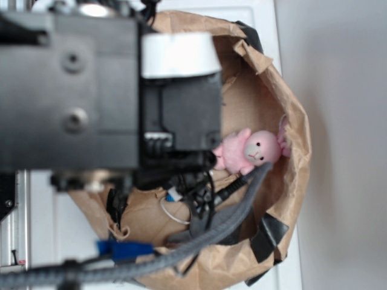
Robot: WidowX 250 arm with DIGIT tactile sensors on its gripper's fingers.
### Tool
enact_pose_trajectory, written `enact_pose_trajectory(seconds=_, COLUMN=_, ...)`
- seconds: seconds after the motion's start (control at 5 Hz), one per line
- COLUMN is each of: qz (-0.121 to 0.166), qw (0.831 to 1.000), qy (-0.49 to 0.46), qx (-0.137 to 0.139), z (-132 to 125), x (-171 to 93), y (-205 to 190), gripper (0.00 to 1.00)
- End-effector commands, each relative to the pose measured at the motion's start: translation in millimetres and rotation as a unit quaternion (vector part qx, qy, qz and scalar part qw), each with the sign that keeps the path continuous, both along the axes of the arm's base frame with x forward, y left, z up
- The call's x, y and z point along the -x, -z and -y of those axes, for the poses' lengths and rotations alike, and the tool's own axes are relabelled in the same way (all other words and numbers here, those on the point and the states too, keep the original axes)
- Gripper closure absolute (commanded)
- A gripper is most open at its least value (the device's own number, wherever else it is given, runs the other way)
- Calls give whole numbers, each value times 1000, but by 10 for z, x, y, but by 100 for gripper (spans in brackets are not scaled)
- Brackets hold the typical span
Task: Grab the green ball.
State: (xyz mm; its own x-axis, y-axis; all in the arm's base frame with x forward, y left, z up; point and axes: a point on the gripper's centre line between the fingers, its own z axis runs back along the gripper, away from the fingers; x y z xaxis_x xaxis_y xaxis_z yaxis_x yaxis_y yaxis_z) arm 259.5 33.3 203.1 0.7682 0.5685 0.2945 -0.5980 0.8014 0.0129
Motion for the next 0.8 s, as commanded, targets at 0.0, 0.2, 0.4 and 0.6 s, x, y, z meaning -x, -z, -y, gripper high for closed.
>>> enact_pose_trajectory(seconds=0.0, qz=50, qw=998, qy=-37, qx=-4, z=-305, x=123, y=-130, gripper=0)
enact_pose_trajectory(seconds=0.2, qz=50, qw=993, qy=-105, qx=5, z=-350, x=72, y=227, gripper=0)
enact_pose_trajectory(seconds=0.4, qz=40, qw=981, qy=-186, qx=34, z=-412, x=56, y=545, gripper=0)
enact_pose_trajectory(seconds=0.6, qz=5, qw=970, qy=-231, qx=70, z=-546, x=-62, y=880, gripper=0)
